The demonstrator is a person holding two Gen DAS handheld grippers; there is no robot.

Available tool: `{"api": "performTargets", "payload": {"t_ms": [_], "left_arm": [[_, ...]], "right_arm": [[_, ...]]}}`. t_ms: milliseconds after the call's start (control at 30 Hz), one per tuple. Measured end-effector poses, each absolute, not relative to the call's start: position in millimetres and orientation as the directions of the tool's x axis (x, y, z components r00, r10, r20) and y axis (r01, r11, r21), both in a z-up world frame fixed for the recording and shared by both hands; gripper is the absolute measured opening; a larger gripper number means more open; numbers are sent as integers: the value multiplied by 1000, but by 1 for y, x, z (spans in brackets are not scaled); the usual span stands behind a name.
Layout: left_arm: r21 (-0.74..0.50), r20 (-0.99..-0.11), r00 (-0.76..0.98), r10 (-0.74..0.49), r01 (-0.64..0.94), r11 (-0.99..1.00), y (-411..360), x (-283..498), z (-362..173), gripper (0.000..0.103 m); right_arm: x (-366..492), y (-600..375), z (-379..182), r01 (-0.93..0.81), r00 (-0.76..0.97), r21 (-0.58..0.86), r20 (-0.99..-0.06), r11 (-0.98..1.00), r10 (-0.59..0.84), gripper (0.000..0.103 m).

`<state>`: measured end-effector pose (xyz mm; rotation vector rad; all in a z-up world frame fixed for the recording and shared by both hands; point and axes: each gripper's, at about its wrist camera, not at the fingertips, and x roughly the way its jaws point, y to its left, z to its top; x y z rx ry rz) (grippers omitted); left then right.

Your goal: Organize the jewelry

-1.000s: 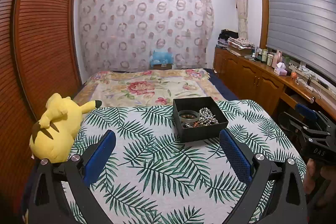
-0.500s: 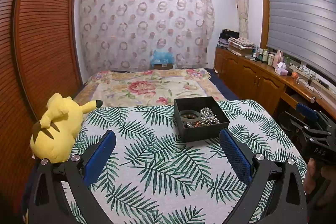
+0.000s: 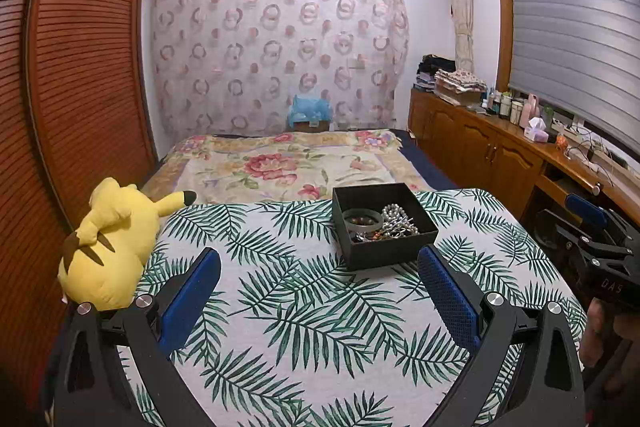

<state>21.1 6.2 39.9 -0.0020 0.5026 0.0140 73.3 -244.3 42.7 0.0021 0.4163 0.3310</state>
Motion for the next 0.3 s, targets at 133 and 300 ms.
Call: {"api": "performTargets", "payload": {"t_ms": [133,300], "left_arm": [[1,-484,875,14,-15,1000,7,20,39,95],[1,-484,875,17,-19,1000,8,18,39,95]], "right_arm": [[73,-245,43,-315,862,70,-397,946,317,101],[73,-244,43,-315,862,69,-396,946,316,101]]}}
